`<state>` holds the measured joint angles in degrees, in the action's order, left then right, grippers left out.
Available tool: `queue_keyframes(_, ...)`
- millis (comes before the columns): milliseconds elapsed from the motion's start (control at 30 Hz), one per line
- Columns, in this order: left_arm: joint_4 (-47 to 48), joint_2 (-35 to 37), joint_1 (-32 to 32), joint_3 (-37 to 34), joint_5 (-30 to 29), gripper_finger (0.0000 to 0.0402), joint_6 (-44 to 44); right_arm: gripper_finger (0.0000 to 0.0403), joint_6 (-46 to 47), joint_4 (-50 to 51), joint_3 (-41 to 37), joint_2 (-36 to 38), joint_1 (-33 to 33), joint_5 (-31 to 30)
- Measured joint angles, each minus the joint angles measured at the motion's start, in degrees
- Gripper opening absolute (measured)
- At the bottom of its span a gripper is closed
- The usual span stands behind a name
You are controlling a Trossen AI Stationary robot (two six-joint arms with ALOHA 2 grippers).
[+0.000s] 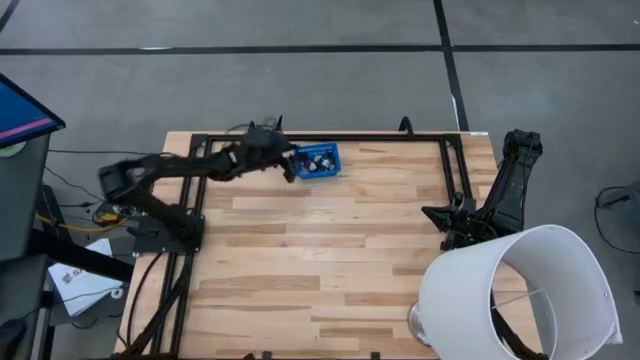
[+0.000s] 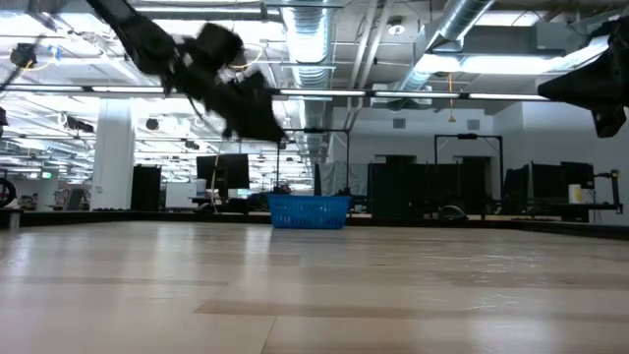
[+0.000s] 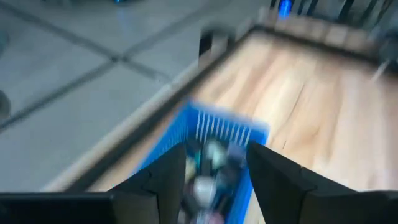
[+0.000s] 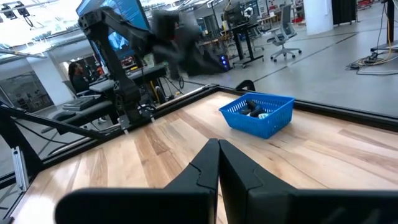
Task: Pick & Place Nail Polish
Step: Return to Home Position
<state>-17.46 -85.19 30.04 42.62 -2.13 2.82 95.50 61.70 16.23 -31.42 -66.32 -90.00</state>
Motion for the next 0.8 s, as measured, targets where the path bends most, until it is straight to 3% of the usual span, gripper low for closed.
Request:
queue_keyframes(133,3.08,12.25,0.00,0.06,-0.72,0.0137,-0.29,0.0000,-0.09,0.18,0.00,-0.02,0.00,0.08)
queue_keyframes(367,13.20,35.41,-0.01,-3.81,-4.90,0.0011,-3.01,0.0000,-0.09,0.21,0.00,-0.02,0.02,0.09)
queue_keyframes(600,15.84,57.78,-0.25,-17.27,-8.14,0.0001,3.71,0.0000,-0.09,0.24,0.00,-0.01,0.00,0.11)
queue_keyframes(800,15.61,69.55,-2.79,-26.64,-8.11,0.0000,10.05,0.0000,-0.09,0.24,0.00,0.00,0.00,0.11)
